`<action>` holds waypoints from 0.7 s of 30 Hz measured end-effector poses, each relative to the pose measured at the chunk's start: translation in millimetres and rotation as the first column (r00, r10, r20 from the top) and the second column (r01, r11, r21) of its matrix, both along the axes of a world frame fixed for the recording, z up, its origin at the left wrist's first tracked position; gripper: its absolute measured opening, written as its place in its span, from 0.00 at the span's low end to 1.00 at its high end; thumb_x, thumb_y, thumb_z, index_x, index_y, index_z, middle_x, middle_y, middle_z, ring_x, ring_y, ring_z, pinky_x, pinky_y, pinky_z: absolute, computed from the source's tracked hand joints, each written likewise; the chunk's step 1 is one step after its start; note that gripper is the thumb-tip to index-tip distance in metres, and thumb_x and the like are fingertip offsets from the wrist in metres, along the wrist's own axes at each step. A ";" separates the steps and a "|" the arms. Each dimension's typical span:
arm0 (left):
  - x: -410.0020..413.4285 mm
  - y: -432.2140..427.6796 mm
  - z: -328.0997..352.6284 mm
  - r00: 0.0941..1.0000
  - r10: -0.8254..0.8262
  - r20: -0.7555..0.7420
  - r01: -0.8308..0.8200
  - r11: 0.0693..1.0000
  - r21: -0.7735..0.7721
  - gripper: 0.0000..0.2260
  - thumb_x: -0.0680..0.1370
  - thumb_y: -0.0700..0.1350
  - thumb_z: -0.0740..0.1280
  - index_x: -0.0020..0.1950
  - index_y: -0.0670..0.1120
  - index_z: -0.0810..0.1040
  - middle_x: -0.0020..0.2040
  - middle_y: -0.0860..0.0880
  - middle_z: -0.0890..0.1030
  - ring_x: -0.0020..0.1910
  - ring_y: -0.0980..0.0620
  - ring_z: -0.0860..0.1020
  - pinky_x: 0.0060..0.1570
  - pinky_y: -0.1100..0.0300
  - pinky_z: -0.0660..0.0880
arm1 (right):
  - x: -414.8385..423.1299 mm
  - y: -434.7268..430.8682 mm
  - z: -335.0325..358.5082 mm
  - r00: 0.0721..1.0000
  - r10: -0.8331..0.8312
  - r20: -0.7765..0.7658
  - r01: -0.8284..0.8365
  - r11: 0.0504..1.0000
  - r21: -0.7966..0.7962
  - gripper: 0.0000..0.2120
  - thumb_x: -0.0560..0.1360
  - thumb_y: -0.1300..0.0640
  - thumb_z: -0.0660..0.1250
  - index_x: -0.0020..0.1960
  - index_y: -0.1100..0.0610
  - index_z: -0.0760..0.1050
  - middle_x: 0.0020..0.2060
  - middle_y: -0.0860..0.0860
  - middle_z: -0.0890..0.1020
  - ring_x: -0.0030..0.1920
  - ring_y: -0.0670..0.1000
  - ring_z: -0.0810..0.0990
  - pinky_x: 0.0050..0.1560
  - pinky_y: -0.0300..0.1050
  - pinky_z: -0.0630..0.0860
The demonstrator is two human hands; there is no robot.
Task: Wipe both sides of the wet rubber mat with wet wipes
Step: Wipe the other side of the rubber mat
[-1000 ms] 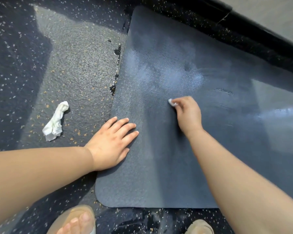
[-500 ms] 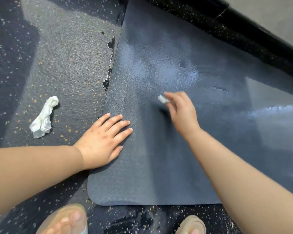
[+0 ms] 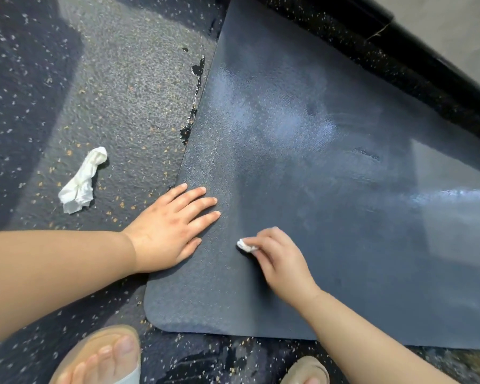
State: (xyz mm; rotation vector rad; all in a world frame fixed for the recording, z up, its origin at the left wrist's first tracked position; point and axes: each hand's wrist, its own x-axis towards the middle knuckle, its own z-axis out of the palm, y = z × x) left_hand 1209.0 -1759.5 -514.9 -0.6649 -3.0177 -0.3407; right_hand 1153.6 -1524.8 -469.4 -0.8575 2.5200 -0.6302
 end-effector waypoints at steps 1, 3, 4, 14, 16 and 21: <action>1.0 -0.2 -0.9 1.000 -0.004 -0.015 0.004 1.000 0.006 0.21 0.73 0.52 0.63 0.61 0.44 0.80 0.60 0.42 0.79 0.61 0.39 0.76 0.60 0.39 0.72 | -19.0 -11.2 0.6 0.997 -0.069 -0.029 0.068 0.997 -0.027 0.08 0.74 0.65 0.66 0.51 0.59 0.81 0.42 0.54 0.77 0.43 0.54 0.77 0.48 0.37 0.71; 2.2 -1.9 -0.3 1.000 0.000 -0.016 0.001 1.000 0.027 0.23 0.67 0.51 0.73 0.60 0.44 0.80 0.60 0.42 0.80 0.60 0.39 0.77 0.59 0.39 0.72 | -66.1 -44.5 -3.1 0.960 -0.262 -0.103 0.253 0.963 -0.091 0.11 0.75 0.65 0.66 0.56 0.59 0.79 0.47 0.55 0.78 0.48 0.53 0.77 0.51 0.32 0.67; 2.7 -3.6 0.6 1.000 0.000 -0.009 0.001 0.999 0.036 0.25 0.65 0.50 0.76 0.60 0.44 0.81 0.59 0.42 0.80 0.60 0.39 0.77 0.58 0.39 0.73 | -89.7 -63.8 -7.2 0.931 -0.346 -0.114 0.332 0.935 -0.123 0.11 0.76 0.63 0.65 0.58 0.59 0.78 0.49 0.55 0.77 0.50 0.53 0.76 0.52 0.32 0.66; 14.1 -17.2 3.7 1.000 -0.016 -0.008 0.017 0.992 0.128 0.20 0.65 0.45 0.76 0.56 0.45 0.82 0.57 0.42 0.81 0.59 0.40 0.78 0.59 0.41 0.73 | -60.8 -113.6 -35.2 0.944 -0.216 -0.251 0.174 0.968 -0.178 0.07 0.73 0.66 0.68 0.48 0.59 0.83 0.41 0.58 0.80 0.44 0.59 0.78 0.49 0.46 0.71; 14.5 -20.4 3.0 0.999 -0.034 -0.029 0.038 0.988 0.149 0.17 0.66 0.45 0.73 0.54 0.45 0.83 0.55 0.43 0.81 0.57 0.41 0.79 0.57 0.42 0.74 | -19.0 -84.6 -28.4 0.978 -0.051 -0.204 0.018 0.987 -0.160 0.08 0.71 0.67 0.69 0.48 0.59 0.83 0.39 0.56 0.79 0.40 0.57 0.77 0.47 0.39 0.69; 17.8 -25.5 4.2 0.997 -0.071 -0.027 0.075 0.982 0.171 0.15 0.67 0.45 0.70 0.53 0.46 0.83 0.53 0.44 0.82 0.55 0.42 0.80 0.56 0.45 0.75 | -35.7 -76.3 -9.2 0.992 0.088 -0.088 -0.100 0.983 -0.152 0.07 0.71 0.66 0.69 0.47 0.61 0.83 0.38 0.58 0.79 0.40 0.58 0.79 0.45 0.43 0.71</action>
